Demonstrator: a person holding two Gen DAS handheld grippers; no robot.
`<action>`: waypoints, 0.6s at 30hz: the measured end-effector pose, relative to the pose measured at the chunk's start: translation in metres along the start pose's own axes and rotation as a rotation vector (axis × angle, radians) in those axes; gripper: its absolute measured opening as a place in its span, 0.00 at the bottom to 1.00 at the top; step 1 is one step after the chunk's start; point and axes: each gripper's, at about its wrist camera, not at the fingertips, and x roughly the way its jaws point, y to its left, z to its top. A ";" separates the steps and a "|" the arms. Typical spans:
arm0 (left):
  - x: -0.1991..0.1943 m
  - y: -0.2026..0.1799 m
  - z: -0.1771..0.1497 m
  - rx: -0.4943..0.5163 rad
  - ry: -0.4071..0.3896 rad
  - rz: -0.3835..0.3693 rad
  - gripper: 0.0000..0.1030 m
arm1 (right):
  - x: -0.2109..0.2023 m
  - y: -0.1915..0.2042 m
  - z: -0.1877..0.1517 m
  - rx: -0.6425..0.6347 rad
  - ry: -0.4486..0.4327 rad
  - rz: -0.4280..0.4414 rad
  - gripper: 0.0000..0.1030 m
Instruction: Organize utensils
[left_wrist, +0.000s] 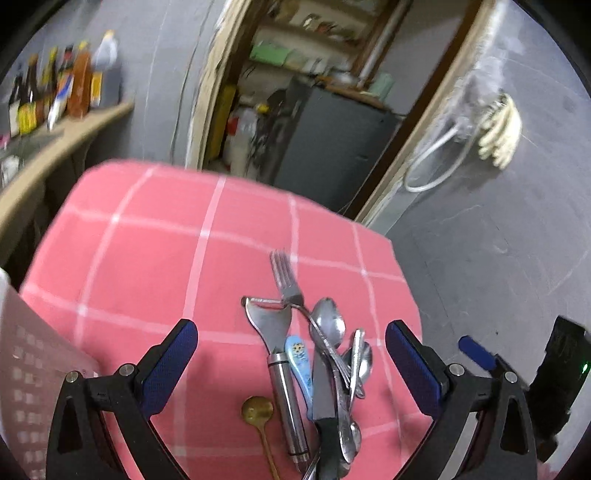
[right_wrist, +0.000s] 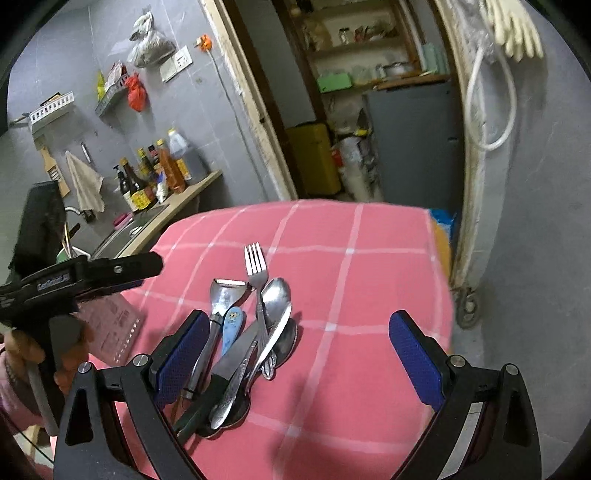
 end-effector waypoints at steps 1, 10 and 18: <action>0.005 0.004 0.000 -0.017 0.008 -0.004 0.98 | 0.008 -0.001 -0.001 0.002 0.010 0.019 0.92; 0.054 0.024 -0.001 -0.108 0.127 -0.056 0.60 | 0.061 -0.003 -0.006 0.021 0.086 0.105 0.66; 0.080 0.039 -0.005 -0.218 0.182 -0.090 0.44 | 0.099 -0.003 -0.007 0.025 0.160 0.172 0.41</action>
